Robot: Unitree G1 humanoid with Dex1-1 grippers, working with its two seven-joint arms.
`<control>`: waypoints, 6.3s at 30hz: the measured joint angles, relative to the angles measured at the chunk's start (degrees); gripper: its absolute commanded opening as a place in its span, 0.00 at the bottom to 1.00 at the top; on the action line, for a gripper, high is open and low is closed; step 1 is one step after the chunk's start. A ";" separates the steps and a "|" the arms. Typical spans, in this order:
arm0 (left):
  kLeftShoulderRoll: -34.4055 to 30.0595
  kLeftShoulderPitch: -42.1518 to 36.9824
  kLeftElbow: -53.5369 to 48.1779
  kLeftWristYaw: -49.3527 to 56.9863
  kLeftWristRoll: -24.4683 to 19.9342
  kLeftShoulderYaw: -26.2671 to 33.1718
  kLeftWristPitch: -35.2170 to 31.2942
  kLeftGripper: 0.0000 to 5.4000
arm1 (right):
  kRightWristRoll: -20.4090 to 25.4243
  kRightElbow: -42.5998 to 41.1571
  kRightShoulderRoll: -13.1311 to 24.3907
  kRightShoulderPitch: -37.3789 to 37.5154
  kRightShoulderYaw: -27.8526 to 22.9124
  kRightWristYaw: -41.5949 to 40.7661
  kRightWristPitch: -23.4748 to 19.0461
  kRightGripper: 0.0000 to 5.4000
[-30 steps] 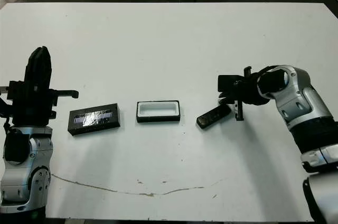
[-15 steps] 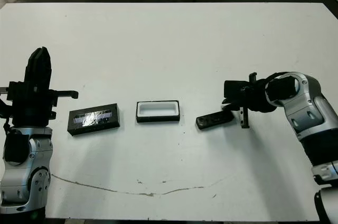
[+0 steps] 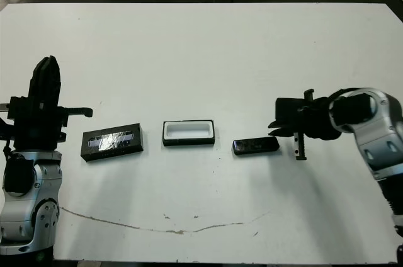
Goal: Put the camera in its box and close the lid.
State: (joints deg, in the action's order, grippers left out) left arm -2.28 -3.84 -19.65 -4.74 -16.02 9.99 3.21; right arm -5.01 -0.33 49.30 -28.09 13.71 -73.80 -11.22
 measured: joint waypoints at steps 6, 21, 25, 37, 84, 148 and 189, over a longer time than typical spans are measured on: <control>-0.08 -0.03 0.43 -0.05 0.43 0.01 0.84 0.00 | 0.42 -19.01 6.32 1.71 -1.11 -1.18 -16.46 0.00; -0.08 0.00 0.88 -0.38 0.80 0.03 2.09 0.00 | 3.39 -13.53 5.96 2.56 -0.82 1.52 -11.34 0.00; -0.08 0.04 0.90 -0.40 0.80 0.00 1.96 0.00 | 4.23 -1.73 2.66 2.11 -2.00 4.80 -1.85 0.00; 0.02 0.55 0.67 0.16 0.99 -0.51 1.66 0.00 | -1.30 8.60 -3.88 -7.12 0.64 10.99 -0.68 0.00; 0.02 1.79 1.71 -0.09 0.92 -0.33 3.92 0.00 | -1.58 -5.76 0.92 3.66 4.05 -0.30 -7.92 0.00; 0.14 2.17 1.71 0.11 -0.06 -0.68 3.72 0.00 | 22.06 2.67 -11.60 22.57 -21.01 20.48 8.94 0.56; 0.13 2.52 1.72 0.19 -0.44 -0.88 2.33 0.00 | 33.94 -3.41 -11.34 22.98 -18.46 10.22 -4.48 0.99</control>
State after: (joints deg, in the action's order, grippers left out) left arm -2.15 -1.32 -17.93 -4.55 -16.46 9.11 5.54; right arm 28.92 -3.74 37.96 -5.11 -4.75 -63.58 -15.71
